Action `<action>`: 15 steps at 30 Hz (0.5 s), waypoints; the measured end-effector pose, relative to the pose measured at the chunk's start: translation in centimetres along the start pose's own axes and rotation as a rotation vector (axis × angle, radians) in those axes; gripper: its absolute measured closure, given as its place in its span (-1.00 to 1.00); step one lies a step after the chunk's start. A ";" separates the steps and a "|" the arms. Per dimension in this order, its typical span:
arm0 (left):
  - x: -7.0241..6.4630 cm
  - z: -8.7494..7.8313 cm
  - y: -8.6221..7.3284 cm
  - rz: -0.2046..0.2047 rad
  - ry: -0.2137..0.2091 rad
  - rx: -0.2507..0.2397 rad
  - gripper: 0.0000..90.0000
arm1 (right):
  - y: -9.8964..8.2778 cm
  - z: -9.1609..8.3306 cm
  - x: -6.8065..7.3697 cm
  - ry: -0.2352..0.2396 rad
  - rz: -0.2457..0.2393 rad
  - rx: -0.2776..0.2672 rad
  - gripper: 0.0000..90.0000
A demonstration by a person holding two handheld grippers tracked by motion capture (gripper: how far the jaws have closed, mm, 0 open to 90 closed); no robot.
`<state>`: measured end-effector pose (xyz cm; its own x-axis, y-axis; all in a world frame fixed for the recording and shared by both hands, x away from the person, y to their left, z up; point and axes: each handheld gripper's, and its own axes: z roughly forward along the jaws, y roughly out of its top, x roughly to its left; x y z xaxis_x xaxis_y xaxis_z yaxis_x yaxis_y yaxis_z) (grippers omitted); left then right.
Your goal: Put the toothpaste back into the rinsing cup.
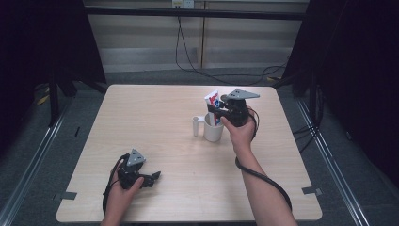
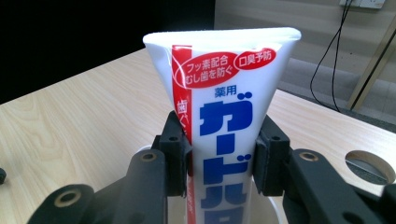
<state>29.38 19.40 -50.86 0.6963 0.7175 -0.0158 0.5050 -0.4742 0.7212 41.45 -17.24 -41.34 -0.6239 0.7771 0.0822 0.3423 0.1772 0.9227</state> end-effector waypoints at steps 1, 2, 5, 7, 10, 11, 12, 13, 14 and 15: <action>0.0 0.0 0.0 0.000 0.000 0.000 -0.67 | 0.0 0.0 0.0 0.000 0.000 0.000 0.39; 0.0 0.0 0.0 0.000 0.000 0.000 -0.67 | -0.3 -0.1 0.0 0.002 0.008 -0.002 0.39; 0.0 0.0 0.0 0.000 0.000 0.001 -0.67 | -0.6 -0.1 0.0 0.005 0.003 -0.001 0.38; 0.0 0.0 0.0 0.000 0.000 0.000 -0.67 | -0.9 -0.2 0.1 0.005 0.002 0.005 0.38; 0.0 0.0 0.0 0.000 0.000 0.000 -0.67 | -1.2 -0.3 0.1 0.005 -0.003 0.009 0.38; 0.0 0.0 0.0 0.000 0.000 0.000 -0.67 | -1.2 -0.3 0.1 0.005 -0.001 0.009 0.38; 0.0 0.0 0.0 -0.001 0.000 0.000 -0.67 | -1.4 -0.3 0.1 0.007 0.000 0.010 0.37; 0.0 0.0 0.0 -0.001 0.000 0.000 -0.67 | -1.4 -0.3 0.1 0.007 0.000 0.010 0.37; 0.0 0.0 0.0 0.000 0.000 0.000 -0.67 | -1.5 -0.3 0.2 0.009 0.001 0.013 0.37; 0.0 0.0 0.0 -0.001 0.000 0.000 -0.67 | -1.6 -0.2 0.2 0.010 0.000 0.019 0.37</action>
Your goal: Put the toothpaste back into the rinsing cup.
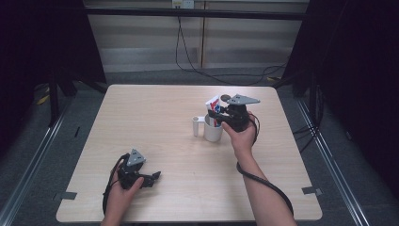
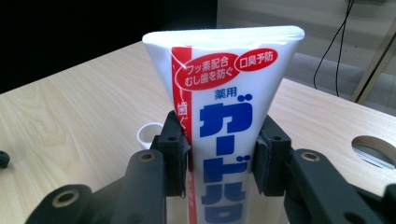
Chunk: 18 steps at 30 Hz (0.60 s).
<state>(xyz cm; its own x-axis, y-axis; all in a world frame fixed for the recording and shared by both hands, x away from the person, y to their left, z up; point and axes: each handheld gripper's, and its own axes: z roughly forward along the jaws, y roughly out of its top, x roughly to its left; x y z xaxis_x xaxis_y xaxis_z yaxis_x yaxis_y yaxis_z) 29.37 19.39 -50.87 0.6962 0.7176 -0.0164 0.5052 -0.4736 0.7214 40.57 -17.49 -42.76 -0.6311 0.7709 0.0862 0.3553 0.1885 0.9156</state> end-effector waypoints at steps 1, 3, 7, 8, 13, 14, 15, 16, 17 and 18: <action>0.0 0.0 0.0 -0.004 0.001 -0.003 -0.67 | -0.1 0.0 0.0 -0.002 -0.003 0.004 0.37; 0.0 0.0 0.0 0.000 0.001 -0.001 -0.67 | -0.4 0.1 0.1 0.002 -0.004 0.008 0.36; 0.0 0.0 0.0 -0.002 0.000 -0.001 -0.67 | -0.8 0.1 0.2 0.000 -0.001 0.015 0.35; 0.0 0.0 0.0 0.000 0.000 0.000 -0.67 | -0.9 0.1 0.2 0.000 -0.005 0.014 0.35; 0.0 0.0 0.0 0.000 0.000 -0.001 -0.67 | -1.2 0.0 0.2 0.000 -0.003 0.016 0.33; 0.0 0.0 0.0 0.000 0.000 -0.001 -0.67 | -1.2 -0.1 0.2 0.000 -0.004 0.018 0.32; 0.0 0.0 0.0 0.000 0.000 0.000 -0.67 | -1.3 -0.1 0.2 0.001 -0.005 0.018 0.32; 0.0 0.0 0.0 0.000 0.000 0.000 -0.67 | -1.3 -0.1 0.2 0.001 -0.007 0.021 0.32; 0.0 0.0 0.0 -0.001 0.000 -0.001 -0.67 | -1.4 -0.1 0.2 0.000 -0.007 0.024 0.31; 0.0 0.0 0.0 -0.001 0.000 -0.001 -0.67 | -1.4 -0.1 0.2 0.000 -0.007 0.024 0.31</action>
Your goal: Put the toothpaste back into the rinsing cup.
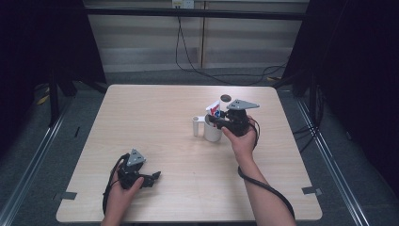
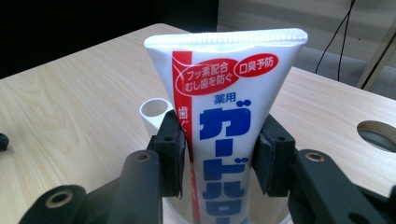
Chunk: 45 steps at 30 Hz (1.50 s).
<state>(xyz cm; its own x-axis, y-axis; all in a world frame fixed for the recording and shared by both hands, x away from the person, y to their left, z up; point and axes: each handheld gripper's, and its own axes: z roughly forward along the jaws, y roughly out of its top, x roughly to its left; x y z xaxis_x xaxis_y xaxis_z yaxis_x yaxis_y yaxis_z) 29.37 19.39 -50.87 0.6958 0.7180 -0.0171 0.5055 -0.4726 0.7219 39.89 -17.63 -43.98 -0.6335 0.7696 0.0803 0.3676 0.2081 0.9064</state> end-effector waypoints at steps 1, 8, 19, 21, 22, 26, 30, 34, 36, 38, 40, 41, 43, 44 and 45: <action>0.0 0.0 0.0 0.002 0.000 0.001 -0.67 | -0.1 0.0 0.0 0.001 -0.003 0.004 0.31; 0.0 0.0 0.0 0.001 0.000 0.001 -0.67 | -0.4 -0.2 -0.1 0.000 -0.007 0.016 0.26; 0.0 0.0 0.0 0.000 0.000 -0.001 -0.67 | -0.6 -0.3 0.1 0.004 -0.016 0.018 0.22; 0.0 0.0 0.0 0.000 0.000 0.000 -0.67 | -0.6 -0.4 0.1 0.009 -0.018 0.016 0.22; 0.0 0.0 0.0 0.000 0.000 0.000 -0.67 | -0.6 -0.4 0.1 0.009 -0.018 0.016 0.22; 0.0 0.0 0.0 0.001 0.000 0.001 -0.67 | -0.7 -0.6 0.1 0.009 -0.024 0.023 0.22; 0.0 0.0 0.0 0.001 0.000 0.001 -0.67 | -0.8 -0.8 0.0 0.010 -0.020 0.022 0.21; 0.0 0.0 0.0 0.001 0.000 0.001 -0.67 | -0.9 -1.1 -0.1 0.007 -0.013 0.021 0.19; 0.0 0.0 0.0 0.001 0.000 0.001 -0.67 | -1.0 -1.2 -0.1 0.008 -0.015 0.020 0.18; 0.0 0.0 0.0 0.001 0.000 0.001 -0.67 | -1.0 -1.3 -0.1 0.007 -0.012 0.021 0.17; 0.0 0.0 0.0 0.002 0.000 0.001 -0.67 | -1.0 -1.5 -0.2 0.005 -0.022 0.021 0.14; 0.0 0.0 0.0 -0.003 0.001 -0.002 -0.67 | -1.0 -1.5 -0.2 0.004 -0.023 0.025 0.13; 0.0 0.0 0.0 0.003 0.000 0.002 -0.67 | -0.9 -1.6 -0.2 0.002 -0.021 0.026 0.13; 0.0 0.0 0.0 -0.003 0.000 -0.002 -0.67 | -0.9 -1.7 -0.2 0.000 -0.022 0.027 0.12; 0.0 0.0 0.0 -0.002 0.000 -0.002 -0.67 | -0.9 -1.7 -0.3 -0.002 -0.025 0.029 0.12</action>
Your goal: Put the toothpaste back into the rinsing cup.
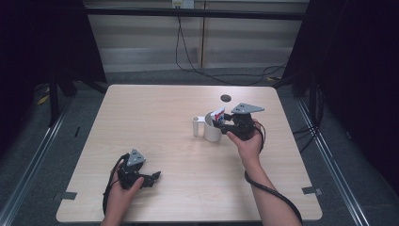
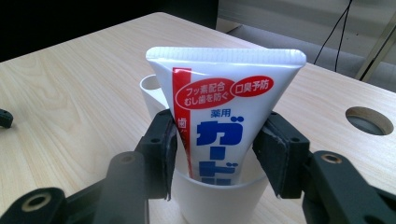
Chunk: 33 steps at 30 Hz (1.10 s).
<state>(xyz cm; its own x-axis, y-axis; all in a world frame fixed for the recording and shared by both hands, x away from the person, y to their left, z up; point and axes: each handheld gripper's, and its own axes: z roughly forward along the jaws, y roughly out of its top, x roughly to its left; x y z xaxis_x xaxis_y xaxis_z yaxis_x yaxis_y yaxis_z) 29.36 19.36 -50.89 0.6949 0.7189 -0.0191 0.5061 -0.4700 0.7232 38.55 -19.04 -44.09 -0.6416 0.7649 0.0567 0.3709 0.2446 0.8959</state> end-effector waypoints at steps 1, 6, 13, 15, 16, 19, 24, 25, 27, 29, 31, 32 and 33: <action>0.0 0.0 0.0 0.004 0.001 0.003 -0.67 | 0.0 0.0 0.0 0.003 -0.002 0.001 0.12; 0.0 0.0 0.0 0.004 0.001 0.003 -0.67 | 0.0 -0.1 0.1 0.001 -0.007 0.001 0.09; 0.0 0.0 0.0 0.004 0.002 0.003 -0.67 | 0.3 -0.4 0.2 0.004 -0.013 -0.005 -0.05; 0.0 0.0 0.0 0.004 0.002 0.003 -0.67 | 0.4 -0.4 0.2 0.005 -0.012 -0.001 -0.12; 0.0 0.0 0.0 0.005 0.002 0.004 -0.67 | 0.4 -0.4 0.2 -0.001 -0.010 0.004 -0.17; 0.0 0.0 0.0 0.004 0.002 0.003 -0.67 | 0.4 -0.4 0.2 0.004 -0.003 0.005 -0.27; 0.0 0.0 0.0 0.004 0.002 0.003 -0.67 | 0.4 -0.6 0.2 0.001 -0.001 0.008 -0.41; 0.0 0.0 0.0 0.004 0.002 0.003 -0.67 | 0.4 -0.6 0.2 0.001 -0.001 0.008 -0.41; 0.0 0.0 0.0 0.000 0.001 0.000 -0.67 | 0.4 -0.7 0.1 0.003 0.002 0.017 -0.45; 0.0 0.0 0.0 0.000 0.001 0.001 -0.67 | 0.3 -0.8 0.1 0.003 0.001 0.014 -0.46; 0.0 0.0 0.0 0.004 0.002 0.003 -0.67 | 0.3 -1.0 0.1 0.003 -0.001 0.013 -0.47; 0.0 0.0 0.0 0.004 0.002 0.003 -0.67 | 0.3 -1.1 0.1 0.002 -0.002 0.015 -0.47; 0.0 0.0 0.0 0.004 0.002 0.003 -0.67 | 0.3 -1.1 0.1 0.002 -0.002 0.015 -0.47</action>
<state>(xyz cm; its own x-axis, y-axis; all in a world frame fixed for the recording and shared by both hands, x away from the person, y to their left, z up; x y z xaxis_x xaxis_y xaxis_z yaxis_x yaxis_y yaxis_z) 29.37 19.39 -50.86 0.6960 0.7179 -0.0147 0.5049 -0.4748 0.7209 37.86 -19.53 -43.37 -0.6435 0.7634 0.0555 0.3792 0.2550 0.8895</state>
